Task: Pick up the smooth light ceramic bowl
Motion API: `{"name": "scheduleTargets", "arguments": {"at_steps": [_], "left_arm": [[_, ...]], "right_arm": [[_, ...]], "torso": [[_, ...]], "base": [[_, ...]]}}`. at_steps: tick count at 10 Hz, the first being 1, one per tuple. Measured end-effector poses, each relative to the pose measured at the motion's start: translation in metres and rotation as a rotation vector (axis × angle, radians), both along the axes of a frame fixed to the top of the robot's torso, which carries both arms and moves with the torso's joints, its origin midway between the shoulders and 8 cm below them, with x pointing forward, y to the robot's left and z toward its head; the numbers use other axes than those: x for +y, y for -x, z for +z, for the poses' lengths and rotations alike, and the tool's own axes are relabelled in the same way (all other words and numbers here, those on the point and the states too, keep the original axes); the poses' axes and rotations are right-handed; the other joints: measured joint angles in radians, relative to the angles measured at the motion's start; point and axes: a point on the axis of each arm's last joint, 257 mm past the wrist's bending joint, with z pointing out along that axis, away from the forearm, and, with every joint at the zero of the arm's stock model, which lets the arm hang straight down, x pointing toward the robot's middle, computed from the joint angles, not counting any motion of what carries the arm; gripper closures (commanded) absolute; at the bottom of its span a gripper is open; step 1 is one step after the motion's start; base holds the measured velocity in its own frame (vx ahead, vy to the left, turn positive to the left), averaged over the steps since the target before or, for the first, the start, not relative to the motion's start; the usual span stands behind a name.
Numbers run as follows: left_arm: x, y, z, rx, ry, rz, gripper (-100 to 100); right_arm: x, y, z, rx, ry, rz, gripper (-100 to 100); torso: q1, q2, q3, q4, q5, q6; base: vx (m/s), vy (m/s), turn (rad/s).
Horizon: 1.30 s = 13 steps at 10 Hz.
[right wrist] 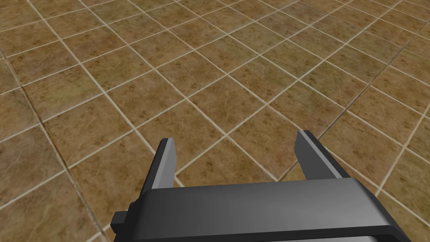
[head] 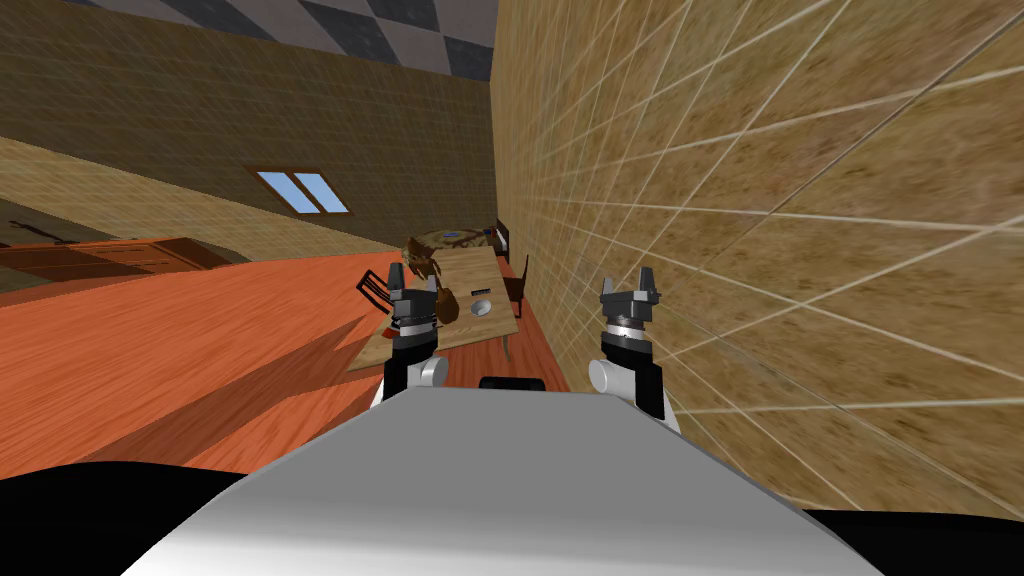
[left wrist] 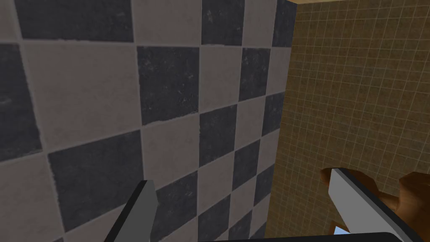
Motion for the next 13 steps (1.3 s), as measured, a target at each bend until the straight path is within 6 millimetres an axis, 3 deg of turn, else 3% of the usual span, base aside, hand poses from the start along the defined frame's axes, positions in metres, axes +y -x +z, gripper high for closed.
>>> {"name": "scheduleTargets", "arguments": {"at_steps": [6, 13], "left_arm": [[-0.015, -0.031, -0.027, 0.115, -0.148, -0.058, -100], [-0.019, -0.097, -0.090, 0.328, -0.248, -0.048, -100]], "right_arm": [[0.000, 0.000, 0.000, 0.000, 0.000, 0.000, 0], [0.000, 0.000, 0.000, 0.000, 0.000, 0.000, 0]], "torso": [[-0.001, 0.004, 0.002, 0.001, 0.000, 0.000], [-0.003, 0.007, 0.004, 0.002, -0.001, 0.000]], "base": [[-0.050, -0.012, -0.030], [-0.106, -0.026, -0.054]]}}
